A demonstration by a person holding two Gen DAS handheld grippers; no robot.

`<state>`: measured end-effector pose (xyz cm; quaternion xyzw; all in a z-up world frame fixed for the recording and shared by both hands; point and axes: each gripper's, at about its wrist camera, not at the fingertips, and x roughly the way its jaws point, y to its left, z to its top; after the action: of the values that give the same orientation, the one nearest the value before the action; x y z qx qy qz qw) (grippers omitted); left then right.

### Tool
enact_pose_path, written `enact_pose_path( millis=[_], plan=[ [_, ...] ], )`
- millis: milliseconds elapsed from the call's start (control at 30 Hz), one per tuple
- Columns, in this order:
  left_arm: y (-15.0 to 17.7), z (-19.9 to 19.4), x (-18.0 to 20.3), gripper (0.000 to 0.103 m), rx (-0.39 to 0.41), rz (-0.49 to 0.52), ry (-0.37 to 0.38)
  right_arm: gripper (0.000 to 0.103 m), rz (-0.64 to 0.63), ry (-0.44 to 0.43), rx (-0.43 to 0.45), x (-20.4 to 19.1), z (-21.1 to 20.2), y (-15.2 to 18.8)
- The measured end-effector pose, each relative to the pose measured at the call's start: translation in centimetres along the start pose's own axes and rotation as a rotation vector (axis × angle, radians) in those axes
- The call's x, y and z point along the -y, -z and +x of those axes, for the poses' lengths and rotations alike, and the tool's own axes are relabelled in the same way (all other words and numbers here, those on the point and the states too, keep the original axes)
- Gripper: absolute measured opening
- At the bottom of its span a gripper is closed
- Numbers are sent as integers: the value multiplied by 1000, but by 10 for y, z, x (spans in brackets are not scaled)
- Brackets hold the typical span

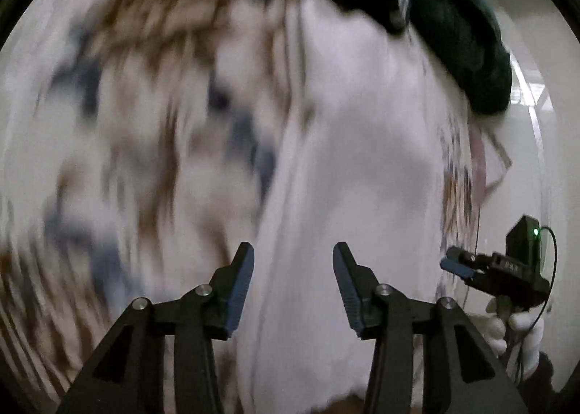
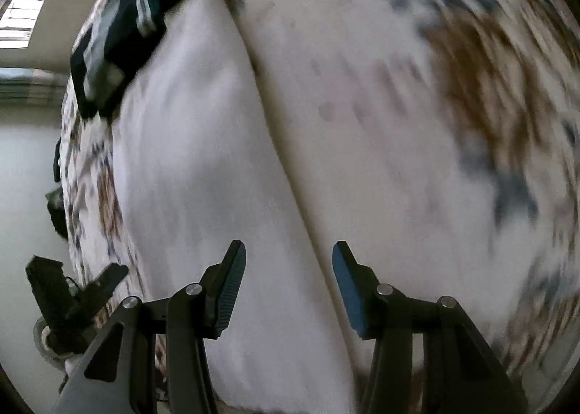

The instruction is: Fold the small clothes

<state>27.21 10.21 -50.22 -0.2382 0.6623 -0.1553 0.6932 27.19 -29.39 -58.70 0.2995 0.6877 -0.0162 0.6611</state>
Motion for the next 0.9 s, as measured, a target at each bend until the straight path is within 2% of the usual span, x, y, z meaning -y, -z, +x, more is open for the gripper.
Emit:
enact_pose_path(
  millis=[67,167,200,233,267,367,433,467,533,600,667,733,767,800,833,867,900],
  plan=[
    [37,8,0,42,-30,-2,-33,52,1,3,-41,14,7,35],
    [76,18,2,39,-48,2,-46,52,4,15,-88,39,22,88],
    [89,23,4,22,-46,9,-71,52,1,10,-103,45,28,100],
    [95,27,8,10,-46,22,-73,52,3,11,-118,50,33,112],
    [100,30,12,4,-32,43,-104,52,11,5,-127,56,39,124],
    [102,29,17,3,37,65,-151,52,18,-55,-149,62,56,149],
    [103,22,19,2,66,74,-186,25,-21,-111,-150,58,65,159],
    [105,19,19,2,78,71,-190,10,-47,-97,-155,54,68,163],
    [106,7,11,2,111,69,-236,10,-105,-71,-126,47,66,171],
    [110,9,-3,2,105,65,-242,9,-125,-30,-94,48,62,176],
    [111,12,-5,3,98,42,-224,10,-100,-34,-119,53,67,179],
    [113,10,-5,6,71,31,-185,15,-76,-56,-155,57,70,179],
    [115,11,-3,6,65,17,-163,21,-62,-66,-167,60,68,175],
    [117,12,-7,15,56,-15,-116,34,-41,-77,-179,60,69,172],
    [120,15,-10,22,49,-40,-81,42,-22,-85,-186,60,72,172],
    [123,16,-16,40,42,-64,-47,56,0,-107,-192,65,75,174],
    [127,24,-23,60,23,-105,11,58,16,-127,-196,67,77,168]
  ],
)
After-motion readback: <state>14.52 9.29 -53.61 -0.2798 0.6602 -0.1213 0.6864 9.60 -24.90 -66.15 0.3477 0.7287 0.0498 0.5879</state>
